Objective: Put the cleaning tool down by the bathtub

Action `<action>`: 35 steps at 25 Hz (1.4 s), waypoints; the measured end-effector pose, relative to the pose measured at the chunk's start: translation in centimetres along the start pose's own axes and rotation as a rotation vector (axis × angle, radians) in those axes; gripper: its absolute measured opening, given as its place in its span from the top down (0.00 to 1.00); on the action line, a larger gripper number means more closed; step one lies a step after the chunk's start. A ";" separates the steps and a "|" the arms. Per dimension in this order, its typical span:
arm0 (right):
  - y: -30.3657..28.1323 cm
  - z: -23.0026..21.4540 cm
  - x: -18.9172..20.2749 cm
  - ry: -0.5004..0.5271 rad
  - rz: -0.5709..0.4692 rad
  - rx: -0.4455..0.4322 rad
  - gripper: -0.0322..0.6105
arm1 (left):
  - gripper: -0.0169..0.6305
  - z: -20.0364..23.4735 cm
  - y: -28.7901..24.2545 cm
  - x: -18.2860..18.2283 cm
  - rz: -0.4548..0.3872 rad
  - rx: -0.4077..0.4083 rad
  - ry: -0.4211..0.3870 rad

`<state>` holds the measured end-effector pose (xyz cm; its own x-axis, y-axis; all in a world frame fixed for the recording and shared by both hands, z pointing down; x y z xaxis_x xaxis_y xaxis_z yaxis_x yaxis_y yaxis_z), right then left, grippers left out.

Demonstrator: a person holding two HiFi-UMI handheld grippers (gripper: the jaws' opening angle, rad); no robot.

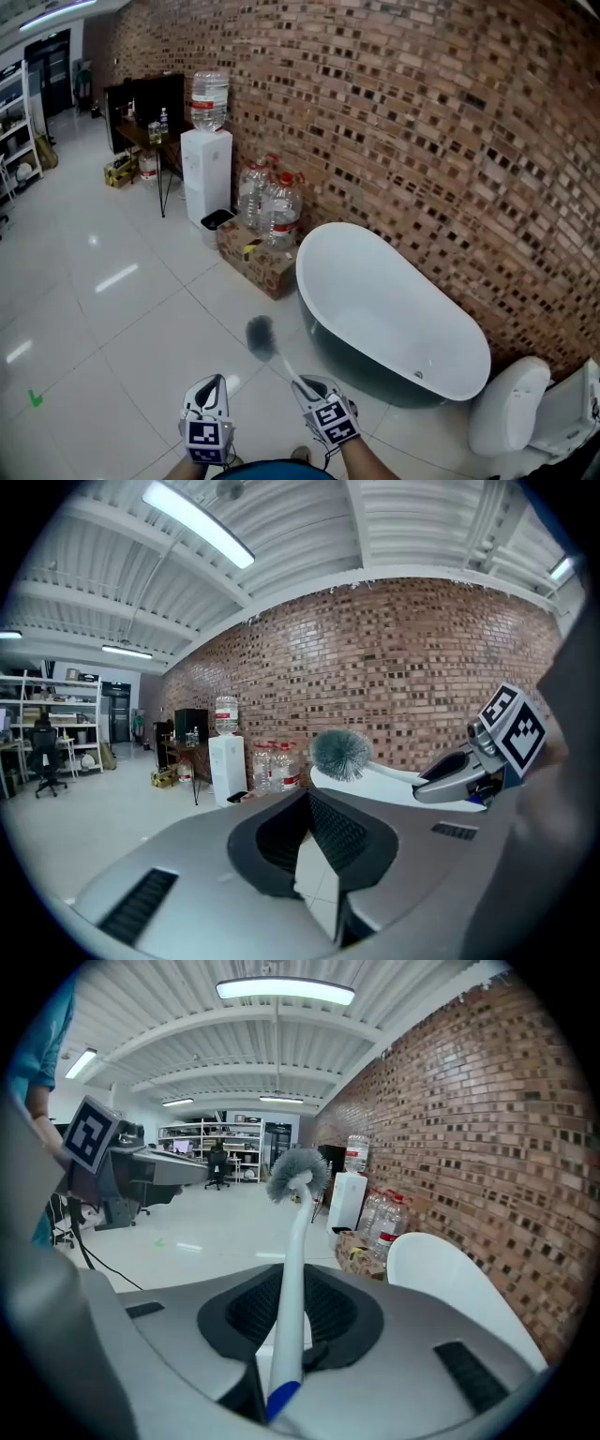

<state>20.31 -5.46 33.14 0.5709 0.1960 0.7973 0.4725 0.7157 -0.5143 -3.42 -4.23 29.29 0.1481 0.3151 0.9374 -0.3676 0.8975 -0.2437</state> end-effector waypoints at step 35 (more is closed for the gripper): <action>6.6 -14.1 18.6 0.309 0.354 0.004 0.83 | 0.97 -25.4 -15.2 6.0 0.194 0.392 -0.237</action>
<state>43.49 -6.56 40.10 0.8697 0.2201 0.4418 0.2111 0.6433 -0.7360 26.38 -8.14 32.32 -0.1532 0.3448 0.9261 -0.6923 0.6313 -0.3496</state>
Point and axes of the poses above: the fingertips, and each gripper's own axes: y backward along the fingers, z to its left, x out of its underside, the point moved 8 cm from there along y, backward along the fingers, and after that the axes turned 15 degrees about y, right-handed, at the moved point
